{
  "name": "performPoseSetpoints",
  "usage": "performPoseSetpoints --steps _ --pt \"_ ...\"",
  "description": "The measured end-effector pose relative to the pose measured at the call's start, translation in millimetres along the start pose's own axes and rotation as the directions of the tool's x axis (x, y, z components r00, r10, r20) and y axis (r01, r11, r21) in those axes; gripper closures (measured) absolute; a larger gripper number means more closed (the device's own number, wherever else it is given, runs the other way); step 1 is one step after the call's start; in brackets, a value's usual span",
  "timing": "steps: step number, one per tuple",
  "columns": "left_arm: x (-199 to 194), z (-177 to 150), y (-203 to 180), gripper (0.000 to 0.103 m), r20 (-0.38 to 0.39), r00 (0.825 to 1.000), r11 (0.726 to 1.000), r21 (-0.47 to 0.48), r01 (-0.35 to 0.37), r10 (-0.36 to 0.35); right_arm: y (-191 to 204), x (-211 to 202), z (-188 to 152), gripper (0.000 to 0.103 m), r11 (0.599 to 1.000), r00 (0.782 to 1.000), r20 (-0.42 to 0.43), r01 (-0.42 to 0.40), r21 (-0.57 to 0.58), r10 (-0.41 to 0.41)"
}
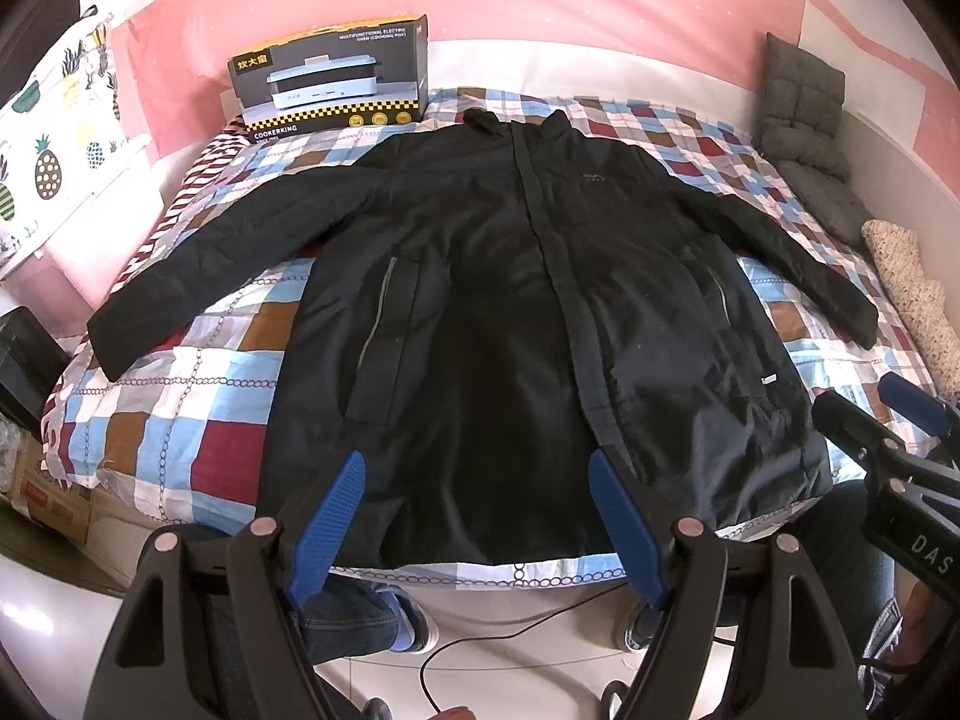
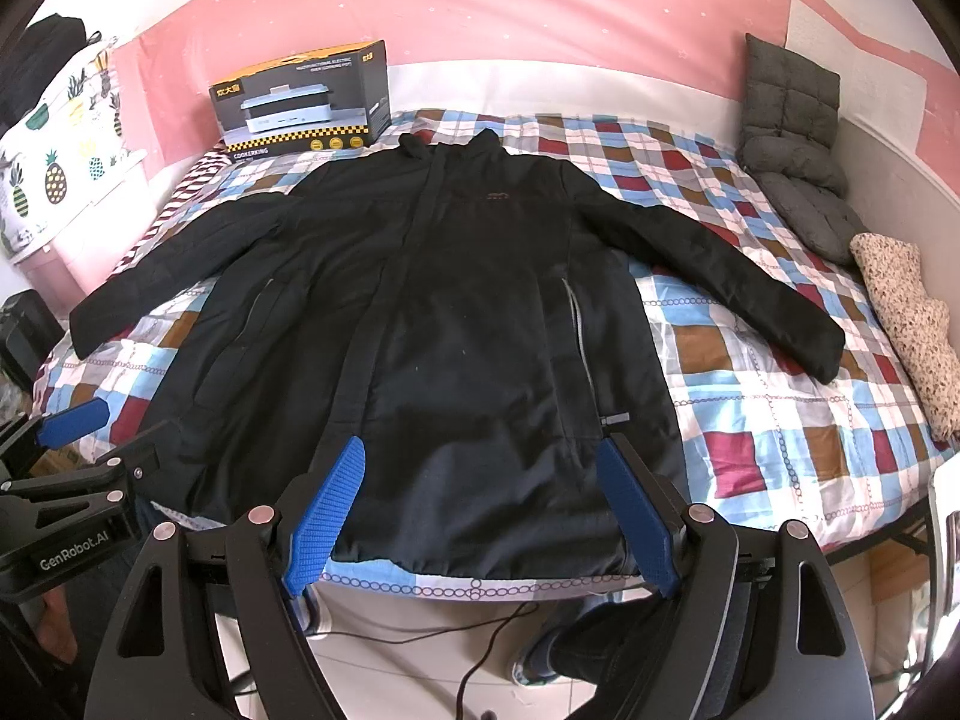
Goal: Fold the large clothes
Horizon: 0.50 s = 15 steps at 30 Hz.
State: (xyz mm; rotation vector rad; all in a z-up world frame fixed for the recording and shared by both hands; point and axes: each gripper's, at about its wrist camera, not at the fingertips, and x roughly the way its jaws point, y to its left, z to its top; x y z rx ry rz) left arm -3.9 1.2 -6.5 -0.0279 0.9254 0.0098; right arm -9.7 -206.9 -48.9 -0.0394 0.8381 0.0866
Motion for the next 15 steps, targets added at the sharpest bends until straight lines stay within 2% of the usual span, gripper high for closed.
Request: performPoseSetpoints --steps 15 --pt "0.5 -0.5 0.3 0.024 -0.002 1.000 1.000 0.000 0.001 -0.001 0.1 1.2 0.0 0.023 1.000 1.000 -0.001 0.000 0.000 0.000"
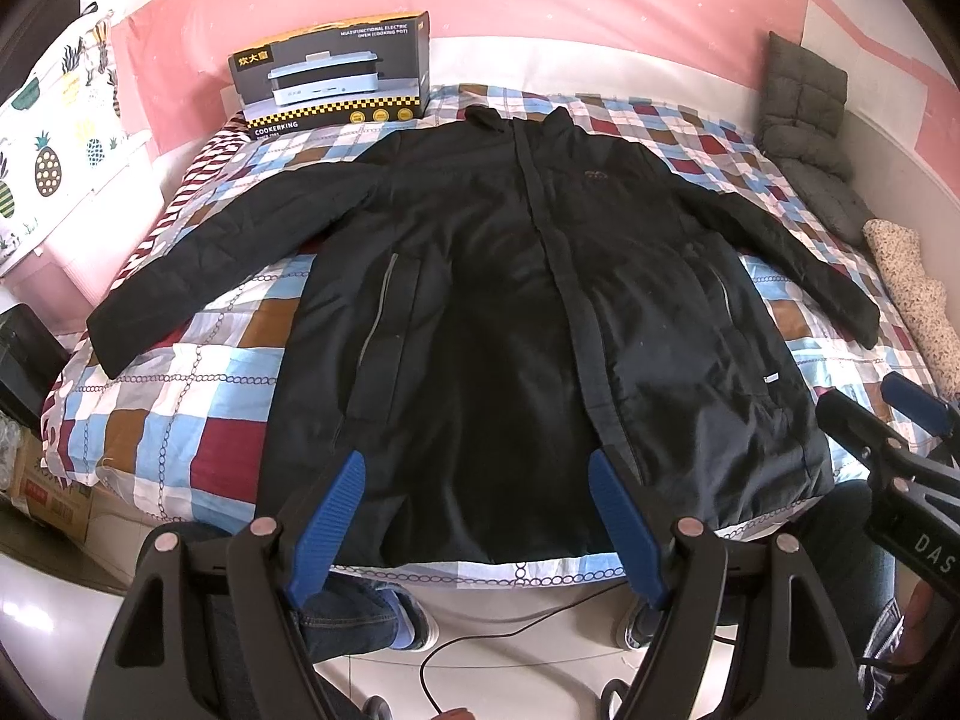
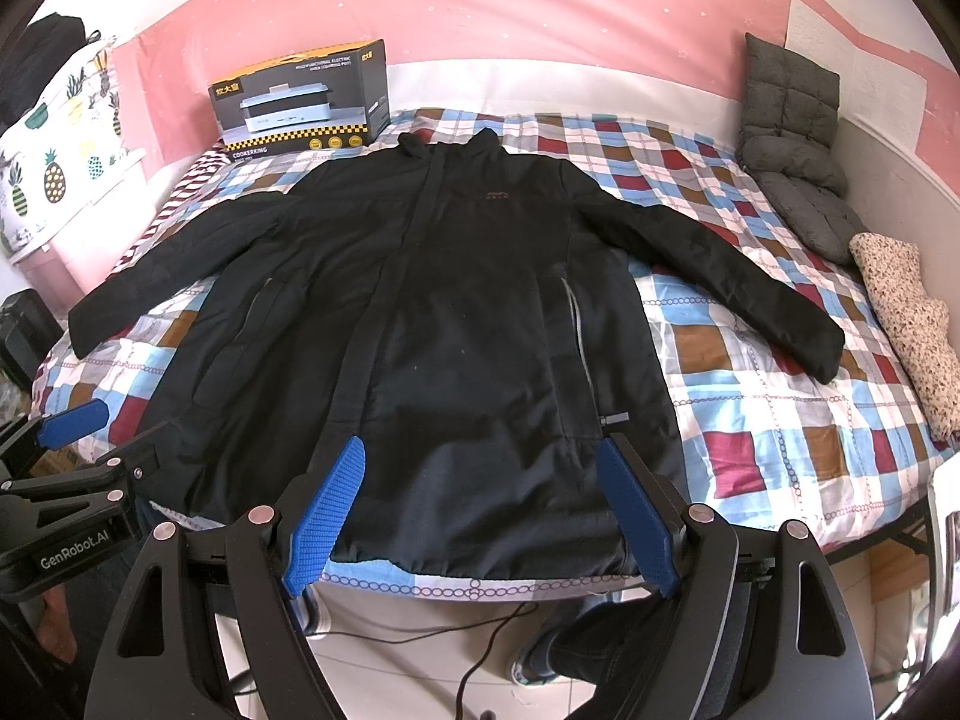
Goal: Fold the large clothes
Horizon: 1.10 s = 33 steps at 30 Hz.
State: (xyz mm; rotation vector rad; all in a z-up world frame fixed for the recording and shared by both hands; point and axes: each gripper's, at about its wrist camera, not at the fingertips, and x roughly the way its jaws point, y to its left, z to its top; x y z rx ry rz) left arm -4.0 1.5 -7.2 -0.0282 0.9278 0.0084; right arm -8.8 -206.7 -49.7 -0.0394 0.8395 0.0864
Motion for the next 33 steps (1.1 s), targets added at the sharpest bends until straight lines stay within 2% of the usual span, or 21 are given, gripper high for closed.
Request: performPoseSetpoints --steps 10,17,19,25,33 --pt "1.7 -3.9 -1.7 0.024 -0.005 1.000 1.000 0.001 0.000 0.000 -0.9 2.2 2.6 0.023 1.000 1.000 -0.001 0.001 0.000 -0.001" --pt "16.5 -12.3 2.3 0.024 -0.022 1.000 1.000 -0.004 0.003 -0.003 -0.4 5.5 -2.2 0.023 1.000 1.000 -0.008 -0.001 -0.001 0.001" --pt "17.5 -14.7 3.1 0.024 -0.026 1.000 1.000 -0.004 0.003 -0.003 -5.9 17.2 -3.4 0.023 1.000 1.000 -0.013 -0.001 -0.001 0.001" --pt "25.5 -3.8 4.8 0.024 -0.050 0.999 1.000 -0.005 -0.004 0.004 -3.7 22.1 1.8 0.023 1.000 0.999 -0.029 -0.014 -0.003 0.014" --pt "51.1 8.3 32.1 0.024 -0.071 0.997 0.996 -0.083 0.019 -0.025 -0.1 42.0 13.9 0.023 0.999 0.999 -0.037 -0.038 -0.016 0.037"
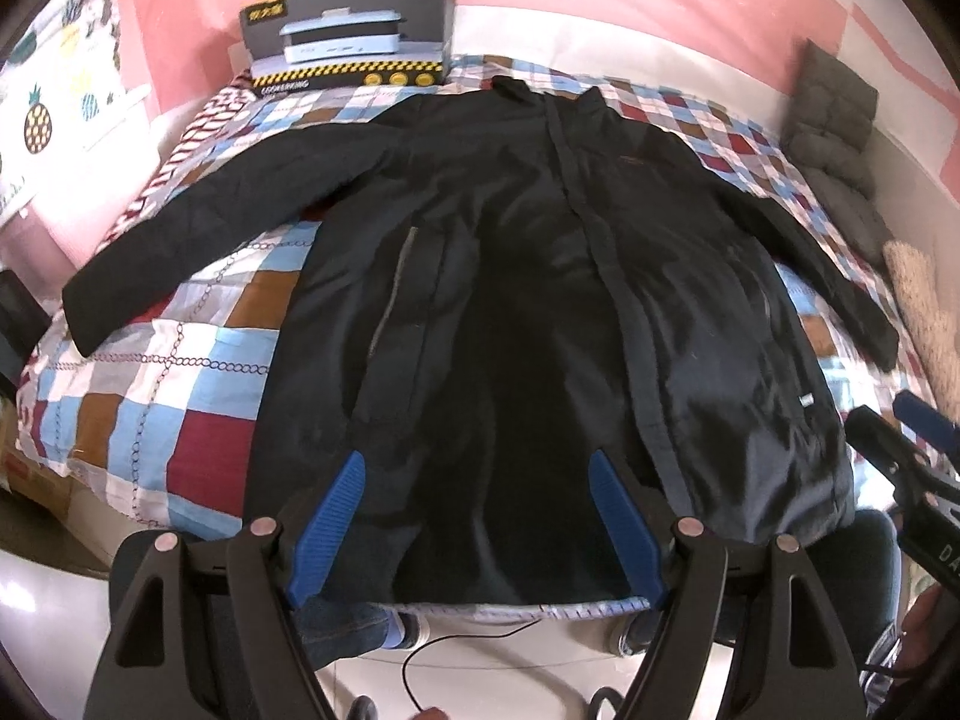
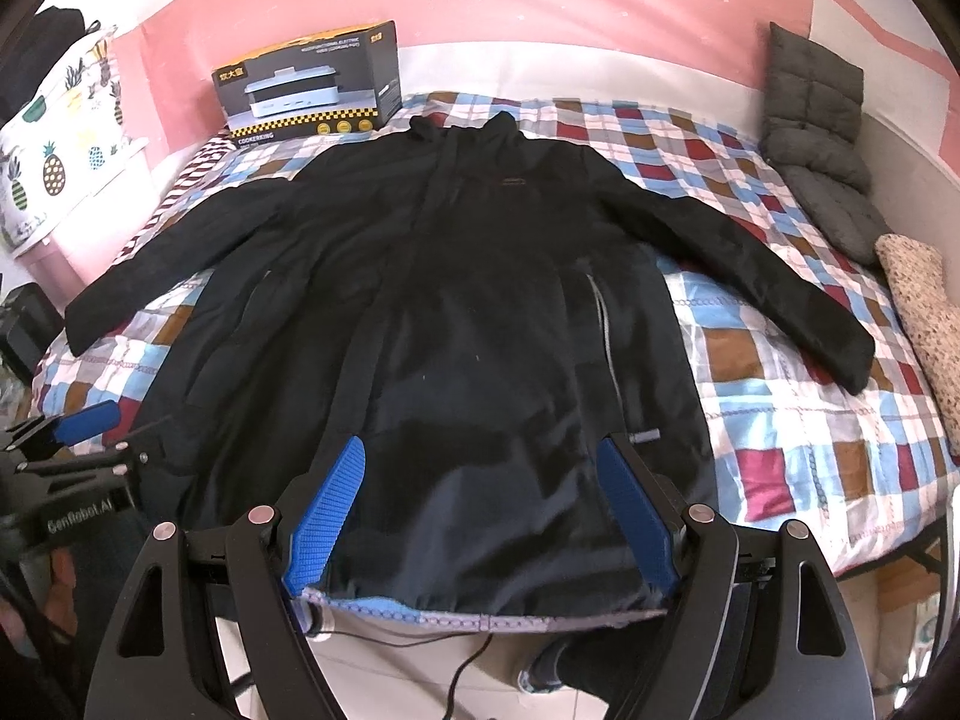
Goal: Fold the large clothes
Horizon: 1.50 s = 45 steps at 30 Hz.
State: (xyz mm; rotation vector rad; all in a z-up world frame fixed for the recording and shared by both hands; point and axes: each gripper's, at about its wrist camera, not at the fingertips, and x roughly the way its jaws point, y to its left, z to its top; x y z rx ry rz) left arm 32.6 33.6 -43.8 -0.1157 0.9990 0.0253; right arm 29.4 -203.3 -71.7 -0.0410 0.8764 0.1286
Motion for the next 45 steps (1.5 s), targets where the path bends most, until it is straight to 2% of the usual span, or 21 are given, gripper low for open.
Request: performPoseSetpoints --steps 5,10,14,21,26,28,30,33,36,39,41,43,44,45 --pt "16.5 16.7 28.7 0.024 0.020 1.000 0.998 -0.059 -0.012 0.013 5.8 17.7 15.2 0.023 0.999 1.000 0.000 -0.023 -0.028 0.023" --pt "36.5 39.4 72.8 0.024 0.044 0.996 0.989 -0.128 -0.075 0.081 21.1 38.5 32.1 0.023 0.996 0.998 -0.007 -0.067 -0.059 0.067" --pt "55.6 56.1 123.4 0.024 0.040 0.985 0.959 -0.236 -0.156 0.170 34.5 55.2 44.8 0.023 0.992 0.996 -0.020 -0.089 -0.092 0.087" --pt "86.0 71.0 195.7 0.025 0.019 0.985 0.921 -0.357 -0.155 0.173 47.4 85.5 66.7 0.023 0.989 0.992 -0.060 -0.117 -0.086 0.112" --pt "94.8 71.2 238.1 0.029 0.045 0.982 0.869 -0.475 -0.138 0.181 56.0 101.1 76.9 0.023 0.988 0.992 -0.070 -0.113 -0.108 0.106" --pt "100.1 69.5 257.0 0.031 0.042 0.981 0.834 -0.535 -0.137 0.189 57.8 107.0 80.6 0.023 0.987 0.992 -0.074 -0.111 -0.113 0.103" --pt "106.6 67.1 275.0 0.031 0.046 0.987 0.796 -0.598 -0.098 0.156 58.6 113.9 83.5 0.023 0.987 0.992 -0.080 -0.110 -0.117 0.101" --pt "114.5 63.0 298.0 0.031 0.048 0.987 0.739 -0.669 -0.083 0.155 56.8 124.6 87.0 0.023 0.988 0.991 -0.092 -0.108 -0.112 0.098" --pt "121.0 59.9 314.6 0.031 0.069 0.987 0.692 -0.720 -0.053 0.148 56.0 133.3 89.6 0.023 0.989 0.991 -0.099 -0.103 -0.109 0.092" --pt "124.9 62.2 324.8 0.031 0.092 0.982 0.658 -0.752 -0.041 0.167 55.4 139.4 91.4 0.023 0.989 0.990 -0.104 -0.103 -0.108 0.091" --pt "128.1 68.6 331.1 0.037 0.088 0.975 0.650 -0.757 -0.067 0.203 54.0 143.3 91.8 0.023 0.989 0.990 -0.108 -0.101 -0.107 0.090" --pt "130.9 73.8 335.2 0.061 0.071 0.969 0.652 -0.751 -0.104 0.237 51.9 146.1 91.6 0.023 0.990 0.990 -0.112 -0.100 -0.101 0.088" --pt "129.1 75.4 336.5 0.068 0.074 0.968 0.656 -0.747 -0.107 0.241 49.6 147.6 91.3 0.023 0.991 0.990 -0.114 -0.099 -0.095 0.088" --pt "127.3 80.5 335.4 0.079 0.076 0.965 0.669 -0.734 -0.117 0.252 48.0 148.5 91.3 0.023 0.991 0.990 -0.114 -0.098 -0.091 0.087"
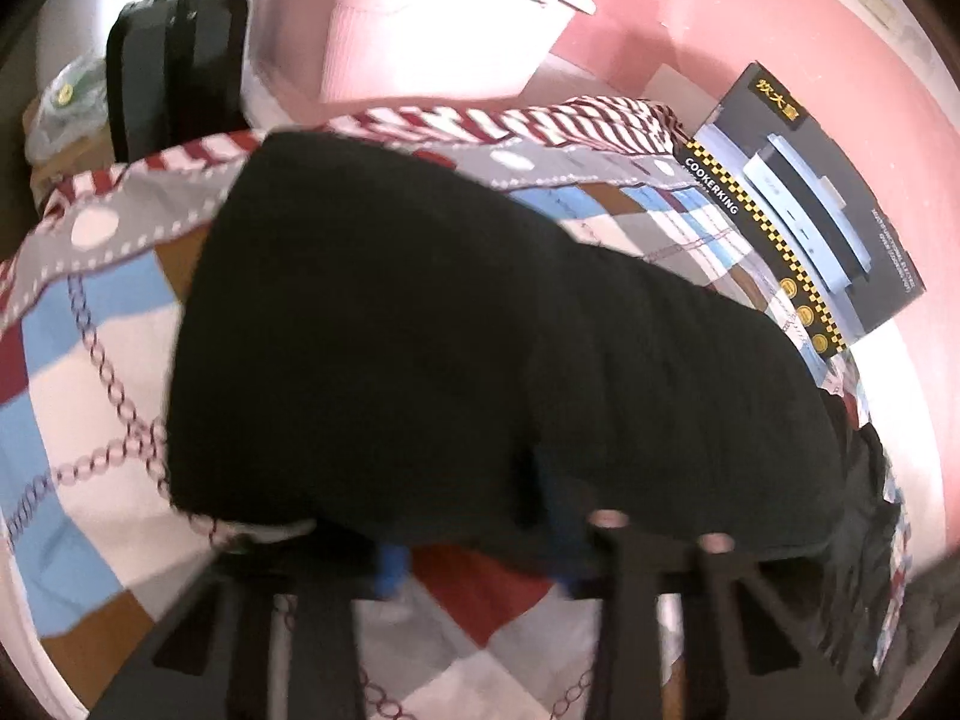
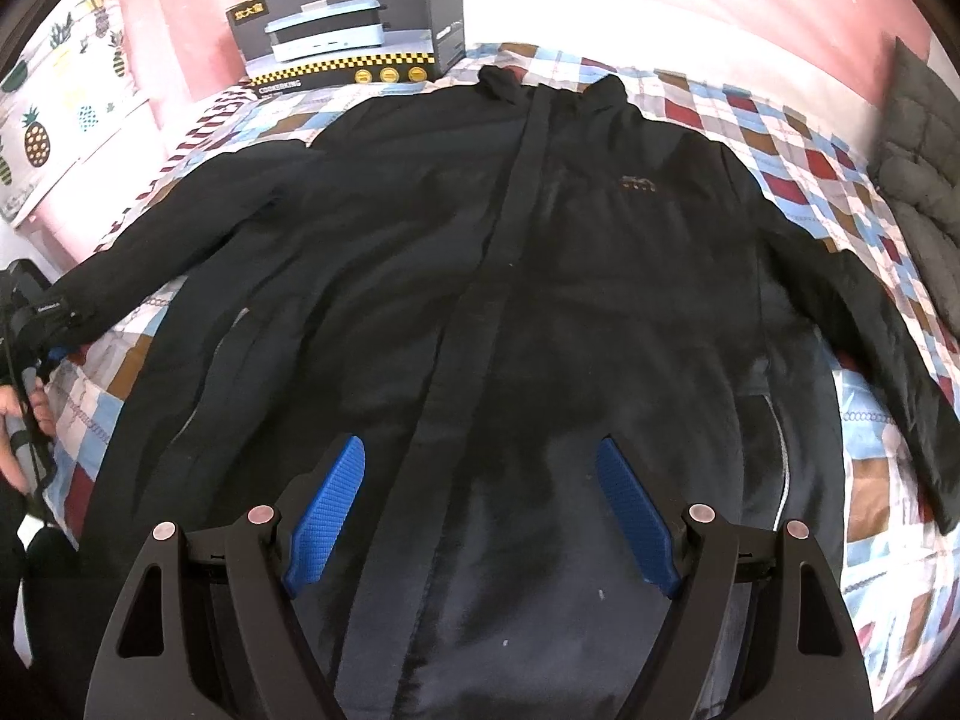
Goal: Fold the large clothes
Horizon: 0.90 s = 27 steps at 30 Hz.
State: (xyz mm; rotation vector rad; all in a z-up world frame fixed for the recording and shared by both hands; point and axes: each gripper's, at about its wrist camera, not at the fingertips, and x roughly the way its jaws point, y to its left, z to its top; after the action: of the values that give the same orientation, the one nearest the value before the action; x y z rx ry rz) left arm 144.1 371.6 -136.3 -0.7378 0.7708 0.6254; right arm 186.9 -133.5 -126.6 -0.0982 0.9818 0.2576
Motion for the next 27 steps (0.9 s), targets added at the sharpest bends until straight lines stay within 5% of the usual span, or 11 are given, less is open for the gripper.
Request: performPoseSetpoints --steps 4,10,19,27 --pt "-26.4 13.5 -38.0 0.090 0.089 0.996 0.986 0.166 -0.028 0.013 -11.2 0.6 -3.2 0.023 1.000 1.000 0.001 0.003 0.023 -0.003" --pt "-89.3 37.4 -114.2 0.091 0.193 0.972 0.932 0.358 0.056 -0.133 -29.8 -3.6 -8.8 0.023 0.998 1.000 0.011 0.010 0.062 -0.011" --pt "-156.1 7.7 -275.1 0.091 0.131 0.900 0.742 0.621 0.253 -0.416 -72.4 -19.6 -22.2 0.023 0.988 0.998 0.054 0.028 0.153 -0.036" --pt "-115.3 -97.8 -393.0 0.091 -0.124 0.873 0.540 0.742 0.398 -0.473 -126.5 -22.8 -45.0 0.023 0.963 0.996 0.042 0.062 0.264 -0.075"
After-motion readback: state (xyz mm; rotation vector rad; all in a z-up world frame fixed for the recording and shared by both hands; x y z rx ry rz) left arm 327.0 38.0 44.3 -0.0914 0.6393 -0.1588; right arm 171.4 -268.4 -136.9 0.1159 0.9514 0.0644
